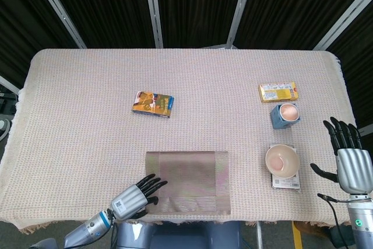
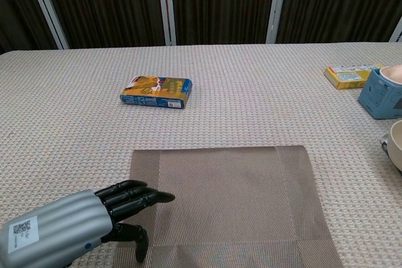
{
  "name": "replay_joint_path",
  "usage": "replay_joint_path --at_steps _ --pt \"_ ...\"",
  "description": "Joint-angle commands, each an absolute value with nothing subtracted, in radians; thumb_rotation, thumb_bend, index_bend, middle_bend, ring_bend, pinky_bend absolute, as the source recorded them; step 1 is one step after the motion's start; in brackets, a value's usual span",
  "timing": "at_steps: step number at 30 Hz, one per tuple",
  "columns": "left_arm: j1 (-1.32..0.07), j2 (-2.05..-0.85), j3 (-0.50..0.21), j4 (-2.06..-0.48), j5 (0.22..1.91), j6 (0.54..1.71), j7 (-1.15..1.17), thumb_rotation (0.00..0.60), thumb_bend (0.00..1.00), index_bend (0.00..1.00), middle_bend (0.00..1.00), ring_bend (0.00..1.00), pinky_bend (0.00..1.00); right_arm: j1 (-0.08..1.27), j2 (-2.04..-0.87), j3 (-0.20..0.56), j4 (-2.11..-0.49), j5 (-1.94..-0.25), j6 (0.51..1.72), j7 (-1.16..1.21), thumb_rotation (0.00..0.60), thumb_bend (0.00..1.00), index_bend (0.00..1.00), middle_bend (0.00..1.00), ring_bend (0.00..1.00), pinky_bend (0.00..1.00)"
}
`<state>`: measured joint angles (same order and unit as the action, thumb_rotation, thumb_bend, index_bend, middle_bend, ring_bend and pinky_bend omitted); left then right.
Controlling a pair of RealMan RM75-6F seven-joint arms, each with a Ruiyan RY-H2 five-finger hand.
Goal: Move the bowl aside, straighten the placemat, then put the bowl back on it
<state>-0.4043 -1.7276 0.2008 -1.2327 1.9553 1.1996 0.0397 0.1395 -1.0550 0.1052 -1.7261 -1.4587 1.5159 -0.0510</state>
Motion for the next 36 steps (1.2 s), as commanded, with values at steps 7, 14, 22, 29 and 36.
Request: replay_joint_path --at_steps 7,14,22,29,36 --pt "-0.413 -1.723 0.203 -1.248 1.932 1.193 0.053 0.6 0.27 0.44 0.0 0.0 0.0 0.137 -1.055 0.109 -1.727 -1.46 1.514 -0.051 0.6 0.0 0.0 0.0 0.0 0.0" --pt "-0.42 -1.729 0.201 -1.248 1.92 1.188 0.059 0.6 0.28 0.45 0.0 0.0 0.0 0.137 -1.054 0.111 -1.728 -1.463 1.511 -0.053 0.6 0.0 0.0 0.0 0.0 0.0" --pt "-0.421 -1.742 0.202 -1.24 1.895 1.17 0.056 0.6 0.4 0.45 0.0 0.0 0.0 0.136 -1.052 0.114 -1.728 -1.461 1.51 -0.048 0.6 0.0 0.0 0.0 0.0 0.0" --pt "-0.422 -1.751 0.203 -1.239 1.884 1.163 0.055 0.6 0.42 0.47 0.0 0.0 0.0 0.135 -1.051 0.116 -1.727 -1.462 1.51 -0.046 0.6 0.0 0.0 0.0 0.0 0.0" --pt "-0.422 -1.757 0.204 -1.234 1.869 1.159 0.048 0.6 0.47 0.53 0.0 0.0 0.0 0.135 -1.048 0.118 -1.728 -1.462 1.508 -0.041 0.6 0.0 0.0 0.0 0.0 0.0"
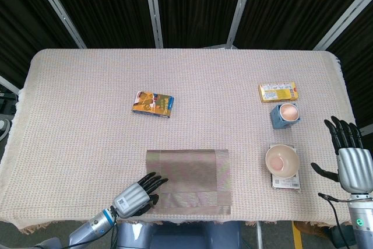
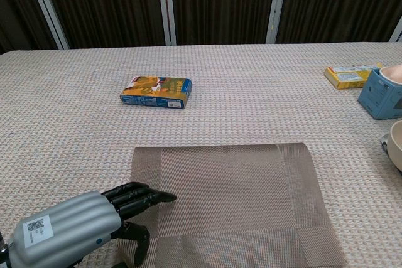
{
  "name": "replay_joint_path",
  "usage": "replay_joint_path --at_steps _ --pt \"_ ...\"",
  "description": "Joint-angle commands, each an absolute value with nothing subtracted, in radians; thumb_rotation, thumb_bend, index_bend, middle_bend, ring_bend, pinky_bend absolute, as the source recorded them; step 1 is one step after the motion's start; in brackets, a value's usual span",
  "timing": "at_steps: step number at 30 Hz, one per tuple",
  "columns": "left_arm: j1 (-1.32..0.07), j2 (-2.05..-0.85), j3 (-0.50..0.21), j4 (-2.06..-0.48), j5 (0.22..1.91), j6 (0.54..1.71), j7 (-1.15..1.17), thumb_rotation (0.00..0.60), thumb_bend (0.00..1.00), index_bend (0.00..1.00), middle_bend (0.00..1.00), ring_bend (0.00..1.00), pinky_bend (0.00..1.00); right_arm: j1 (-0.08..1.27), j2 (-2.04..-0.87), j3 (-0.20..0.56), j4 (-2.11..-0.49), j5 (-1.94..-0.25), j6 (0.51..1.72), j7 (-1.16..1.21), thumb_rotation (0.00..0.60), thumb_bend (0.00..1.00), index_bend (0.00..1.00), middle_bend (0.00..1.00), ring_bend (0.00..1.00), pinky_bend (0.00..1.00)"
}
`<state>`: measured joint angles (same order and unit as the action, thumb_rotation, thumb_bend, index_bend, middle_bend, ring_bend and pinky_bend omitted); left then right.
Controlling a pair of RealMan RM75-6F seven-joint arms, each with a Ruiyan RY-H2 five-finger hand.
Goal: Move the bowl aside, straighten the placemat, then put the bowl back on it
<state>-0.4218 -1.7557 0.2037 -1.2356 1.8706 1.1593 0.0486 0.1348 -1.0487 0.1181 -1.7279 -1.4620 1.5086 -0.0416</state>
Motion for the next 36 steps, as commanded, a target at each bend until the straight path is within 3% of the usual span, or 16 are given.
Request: replay_joint_path --at_steps 1,11,16,20,28,33,36 --pt "-0.422 -1.758 0.204 -1.234 1.868 1.159 0.048 0.6 0.48 0.55 0.0 0.0 0.0 0.135 -1.048 0.118 -1.728 -1.462 1.508 -0.041 0.6 0.0 0.0 0.0 0.0 0.0" --pt "-0.432 -1.763 0.188 -1.237 1.846 1.165 0.039 0.6 0.51 0.62 0.0 0.0 0.0 0.134 -1.049 0.119 -1.727 -1.465 1.505 -0.041 0.6 0.0 0.0 0.0 0.0 0.0" --pt "-0.454 -1.749 0.139 -1.272 1.824 1.181 0.035 0.6 0.51 0.63 0.0 0.0 0.0 0.134 -1.052 0.122 -1.723 -1.462 1.501 -0.041 0.6 0.0 0.0 0.0 0.0 0.0" --pt "-0.496 -1.733 0.051 -1.313 1.791 1.18 0.063 0.6 0.51 0.64 0.0 0.0 0.0 0.134 -1.053 0.124 -1.72 -1.459 1.501 -0.045 0.6 0.0 0.0 0.0 0.0 0.0" --pt "-0.635 -1.702 -0.211 -1.38 1.618 1.069 0.124 0.6 0.51 0.65 0.0 0.0 0.0 0.135 -1.056 0.132 -1.711 -1.445 1.499 -0.053 0.6 0.0 0.0 0.0 0.0 0.0" --pt "-0.711 -1.707 -0.362 -1.342 1.458 1.002 0.18 0.6 0.52 0.65 0.0 0.0 0.0 0.134 -1.057 0.135 -1.711 -1.442 1.499 -0.06 0.6 0.0 0.0 0.0 0.0 0.0" --pt "-0.73 -1.705 -0.413 -1.31 1.364 0.971 0.195 0.6 0.52 0.66 0.0 0.0 0.0 0.134 -1.058 0.136 -1.711 -1.439 1.498 -0.064 0.6 0.0 0.0 0.0 0.0 0.0"
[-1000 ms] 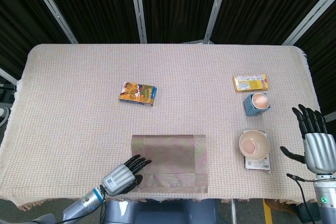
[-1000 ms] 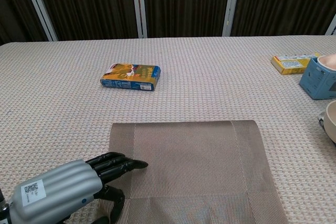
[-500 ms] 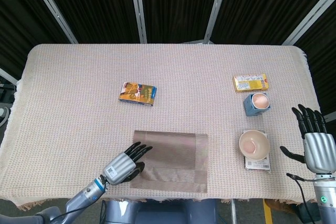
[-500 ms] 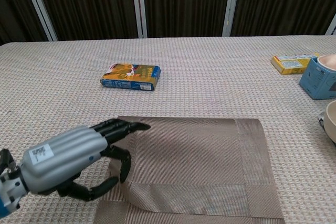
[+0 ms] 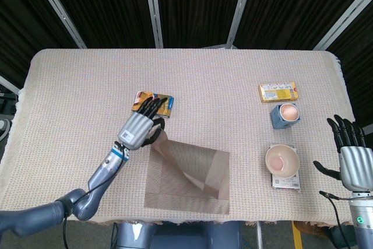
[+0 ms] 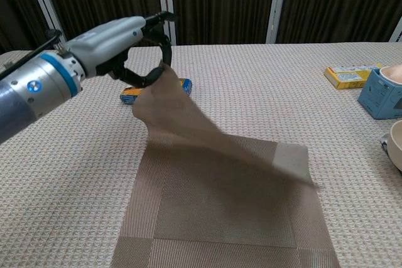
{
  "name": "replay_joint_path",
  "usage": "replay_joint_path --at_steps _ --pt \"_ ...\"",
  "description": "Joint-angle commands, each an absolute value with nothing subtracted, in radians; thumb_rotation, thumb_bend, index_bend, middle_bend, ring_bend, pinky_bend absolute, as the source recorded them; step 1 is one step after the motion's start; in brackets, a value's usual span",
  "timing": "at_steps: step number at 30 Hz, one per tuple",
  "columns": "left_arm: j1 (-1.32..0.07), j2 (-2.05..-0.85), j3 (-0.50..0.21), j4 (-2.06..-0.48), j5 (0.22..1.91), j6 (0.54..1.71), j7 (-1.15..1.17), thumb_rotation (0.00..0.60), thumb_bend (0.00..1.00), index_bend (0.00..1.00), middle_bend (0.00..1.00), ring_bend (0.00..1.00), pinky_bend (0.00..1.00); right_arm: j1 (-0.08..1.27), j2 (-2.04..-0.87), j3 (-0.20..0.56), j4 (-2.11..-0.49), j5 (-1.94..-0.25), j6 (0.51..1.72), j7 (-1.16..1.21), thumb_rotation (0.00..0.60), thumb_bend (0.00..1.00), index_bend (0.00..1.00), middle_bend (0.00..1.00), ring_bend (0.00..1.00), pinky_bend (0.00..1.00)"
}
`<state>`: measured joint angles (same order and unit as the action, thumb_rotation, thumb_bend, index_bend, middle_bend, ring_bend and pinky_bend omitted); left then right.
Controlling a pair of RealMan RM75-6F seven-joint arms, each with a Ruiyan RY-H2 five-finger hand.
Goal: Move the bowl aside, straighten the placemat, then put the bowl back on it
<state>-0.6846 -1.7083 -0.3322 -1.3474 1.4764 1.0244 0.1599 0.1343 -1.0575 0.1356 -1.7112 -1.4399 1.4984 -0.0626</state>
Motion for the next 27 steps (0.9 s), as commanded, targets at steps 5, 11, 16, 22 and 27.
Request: replay_joint_path --at_steps 5,11,16,22,27 --pt "-0.726 -1.683 -0.45 -1.252 1.247 0.949 0.198 0.6 0.52 0.67 0.0 0.0 0.0 0.136 -1.062 0.138 -1.707 -1.433 1.494 -0.075 0.6 0.0 0.0 0.0 0.0 0.0" --pt "-0.659 -1.611 -0.401 -1.251 1.217 0.963 0.151 0.6 0.53 0.67 0.0 0.0 0.0 0.14 -1.069 0.135 -1.707 -1.436 1.487 -0.087 0.6 0.0 0.0 0.0 0.0 0.0" --pt "-0.585 -1.545 -0.349 -1.276 1.215 1.021 0.15 0.6 0.52 0.64 0.0 0.0 0.0 0.14 -1.073 0.129 -1.711 -1.447 1.485 -0.092 0.6 0.0 0.0 0.0 0.0 0.0" --pt "-0.503 -1.44 -0.285 -1.372 1.184 1.065 0.225 0.6 0.01 0.0 0.0 0.0 0.0 0.139 -1.074 0.122 -1.716 -1.465 1.487 -0.099 0.6 0.0 0.0 0.0 0.0 0.0" --pt "-0.427 -1.342 -0.267 -1.506 1.196 1.151 0.189 0.6 0.0 0.0 0.0 0.0 0.0 0.143 -1.077 0.104 -1.715 -1.507 1.486 -0.118 0.6 0.0 0.0 0.0 0.0 0.0"
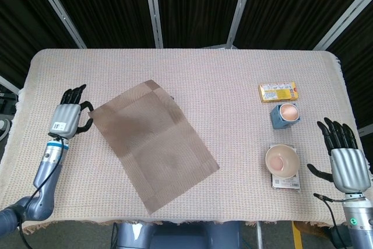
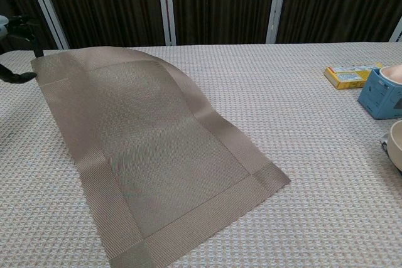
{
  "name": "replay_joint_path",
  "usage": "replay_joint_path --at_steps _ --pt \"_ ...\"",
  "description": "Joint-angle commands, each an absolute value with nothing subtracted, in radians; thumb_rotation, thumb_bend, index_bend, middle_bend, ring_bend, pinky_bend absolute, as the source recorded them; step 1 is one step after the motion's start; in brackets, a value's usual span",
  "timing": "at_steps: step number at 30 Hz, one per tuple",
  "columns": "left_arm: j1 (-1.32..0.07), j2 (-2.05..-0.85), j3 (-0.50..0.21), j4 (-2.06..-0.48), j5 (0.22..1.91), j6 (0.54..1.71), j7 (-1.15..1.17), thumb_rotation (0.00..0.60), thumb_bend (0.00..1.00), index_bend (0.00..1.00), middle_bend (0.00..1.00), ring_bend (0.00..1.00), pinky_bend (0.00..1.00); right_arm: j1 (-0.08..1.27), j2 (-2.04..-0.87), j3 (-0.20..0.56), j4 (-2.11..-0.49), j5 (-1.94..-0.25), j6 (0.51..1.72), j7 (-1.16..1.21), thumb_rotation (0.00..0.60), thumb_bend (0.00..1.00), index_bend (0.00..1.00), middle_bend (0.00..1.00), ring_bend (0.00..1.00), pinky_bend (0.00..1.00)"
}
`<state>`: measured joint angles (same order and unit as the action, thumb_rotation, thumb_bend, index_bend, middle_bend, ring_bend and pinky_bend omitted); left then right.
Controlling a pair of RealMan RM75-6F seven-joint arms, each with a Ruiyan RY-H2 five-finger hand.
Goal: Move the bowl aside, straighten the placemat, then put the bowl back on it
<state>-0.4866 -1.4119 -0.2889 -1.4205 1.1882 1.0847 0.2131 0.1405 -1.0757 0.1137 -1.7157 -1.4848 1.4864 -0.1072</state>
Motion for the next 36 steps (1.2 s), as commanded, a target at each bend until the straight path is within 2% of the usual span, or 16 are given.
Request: replay_joint_path --at_steps 1,4,9,16,25,32,36 --pt "-0.413 -1.326 -0.261 -1.523 1.206 1.171 0.185 0.6 0.0 0.0 0.0 0.0 0.0 0.145 -1.077 0.1 -1.715 -1.519 1.486 -0.123 0.6 0.0 0.0 0.0 0.0 0.0" --pt "-0.359 -1.268 -0.229 -1.588 1.245 1.242 0.188 0.6 0.0 0.0 0.0 0.0 0.0 0.161 -1.077 0.083 -1.718 -1.575 1.473 -0.13 0.6 0.0 0.0 0.0 0.0 0.0" --pt "-0.291 -1.193 -0.185 -1.694 1.257 1.32 0.243 0.6 0.0 0.0 0.0 0.0 0.0 0.235 -1.077 0.048 -1.728 -1.692 1.374 -0.167 0.6 0.0 0.0 0.0 0.0 0.0" --pt "-0.24 -1.126 -0.155 -1.824 1.244 1.393 0.355 0.6 0.0 0.0 0.0 0.0 0.0 0.392 -1.124 0.089 -1.747 -1.697 1.175 -0.177 0.6 0.0 0.0 0.0 0.0 0.0" --pt "-0.229 -1.107 -0.142 -1.873 1.256 1.415 0.381 0.6 0.0 0.0 0.0 0.0 0.0 0.558 -1.337 0.119 -1.592 -1.642 0.966 -0.234 0.6 0.0 0.0 0.0 0.0 0.0" --pt "-0.243 -1.125 -0.144 -1.843 1.237 1.391 0.378 0.6 0.0 0.0 0.0 0.0 0.0 0.601 -1.482 0.114 -1.482 -1.598 0.926 -0.254 0.6 0.0 0.01 0.0 0.0 0.0" --pt "-0.244 -1.127 -0.147 -1.839 1.234 1.395 0.377 0.6 0.0 0.0 0.0 0.0 0.0 0.616 -1.527 0.104 -1.446 -1.591 0.918 -0.274 0.6 0.0 0.01 0.0 0.0 0.0"
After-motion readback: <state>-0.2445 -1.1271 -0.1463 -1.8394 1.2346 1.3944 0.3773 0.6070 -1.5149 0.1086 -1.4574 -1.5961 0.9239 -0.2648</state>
